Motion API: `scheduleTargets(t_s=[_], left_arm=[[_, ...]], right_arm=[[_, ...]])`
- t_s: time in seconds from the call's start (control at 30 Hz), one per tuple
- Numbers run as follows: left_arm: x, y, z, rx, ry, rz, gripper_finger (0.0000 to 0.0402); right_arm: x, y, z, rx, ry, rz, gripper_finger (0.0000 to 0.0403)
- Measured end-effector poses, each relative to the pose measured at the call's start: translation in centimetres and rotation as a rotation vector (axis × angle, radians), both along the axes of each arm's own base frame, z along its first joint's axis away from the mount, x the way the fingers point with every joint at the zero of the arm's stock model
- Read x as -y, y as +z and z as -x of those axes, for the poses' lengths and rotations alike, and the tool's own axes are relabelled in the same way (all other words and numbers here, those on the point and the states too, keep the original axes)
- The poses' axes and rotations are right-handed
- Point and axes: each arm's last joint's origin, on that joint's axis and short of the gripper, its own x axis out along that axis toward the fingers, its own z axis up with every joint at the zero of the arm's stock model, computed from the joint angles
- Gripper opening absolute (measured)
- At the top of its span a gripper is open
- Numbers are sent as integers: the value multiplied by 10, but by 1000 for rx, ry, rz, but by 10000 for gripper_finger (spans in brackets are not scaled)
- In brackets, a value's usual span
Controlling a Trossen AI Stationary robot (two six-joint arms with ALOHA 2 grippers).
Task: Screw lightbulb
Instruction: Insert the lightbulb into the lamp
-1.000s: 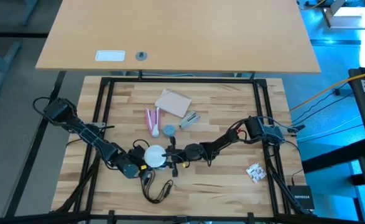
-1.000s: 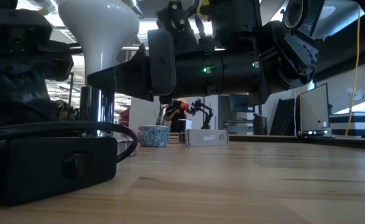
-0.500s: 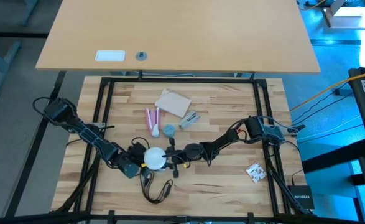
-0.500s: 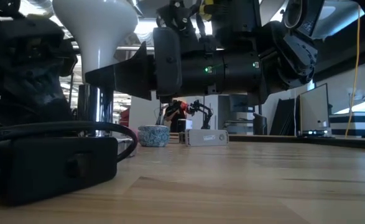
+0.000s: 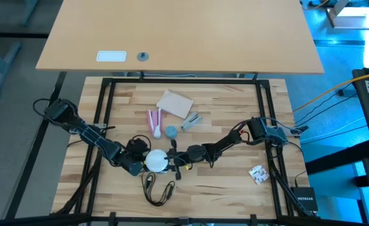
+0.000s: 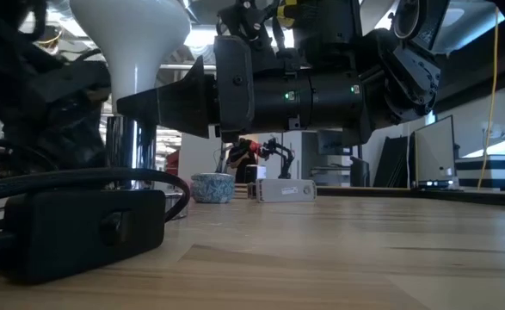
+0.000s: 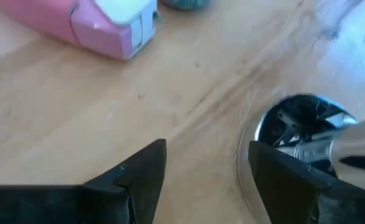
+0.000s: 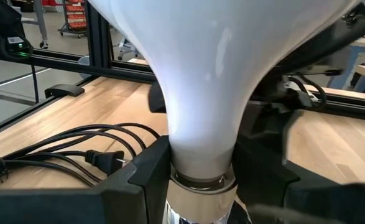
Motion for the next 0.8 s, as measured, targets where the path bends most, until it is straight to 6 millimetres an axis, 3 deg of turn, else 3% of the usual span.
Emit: scheduleTargets(t_s=[0.3,0.8], left_arm=[[-4,4,-11,42,-37,22,221],[-1,-4,-9,-29,-62,56,221]], right_arm=[[0,0,0,4,6,2,166],[0,0,0,-3,-12,-2,166]])
